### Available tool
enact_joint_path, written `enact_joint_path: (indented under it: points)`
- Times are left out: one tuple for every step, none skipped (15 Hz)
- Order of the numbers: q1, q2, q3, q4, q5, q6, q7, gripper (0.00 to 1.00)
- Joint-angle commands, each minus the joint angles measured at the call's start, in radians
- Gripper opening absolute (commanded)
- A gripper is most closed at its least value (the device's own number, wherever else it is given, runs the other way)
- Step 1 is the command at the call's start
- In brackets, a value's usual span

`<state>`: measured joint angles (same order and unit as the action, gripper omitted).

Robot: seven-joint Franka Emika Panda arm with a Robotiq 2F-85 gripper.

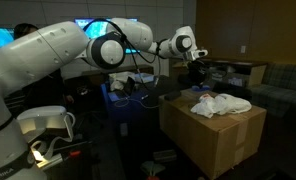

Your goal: Switch between the objects on the box and on the table one by one

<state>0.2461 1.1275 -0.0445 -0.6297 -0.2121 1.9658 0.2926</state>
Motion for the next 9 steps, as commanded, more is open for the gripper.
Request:
enact_joint_path:
  points:
    - [-0.026,-0.136,0.028,-0.170,0.010,-0.048,-0.108,0.11]
    - [-0.032,-0.167,0.032,-0.214,0.012,-0.052,-0.128,0.10]
    - [-0.039,-0.200,0.035,-0.264,0.014,-0.055,-0.144,0.03]
    - [-0.050,-0.235,0.048,-0.319,0.024,-0.059,-0.169,0.10]
    - [-0.057,-0.262,0.052,-0.361,0.025,-0.066,-0.182,0.09]
    - [-0.068,-0.290,0.060,-0.406,0.030,-0.069,-0.190,0.10]
    - [-0.075,-0.320,0.062,-0.452,0.030,-0.070,-0.186,0.10]
    - [-0.085,-0.348,0.070,-0.498,0.034,-0.068,-0.192,0.10]
    - [-0.094,-0.375,0.073,-0.544,0.036,-0.061,-0.190,0.11]
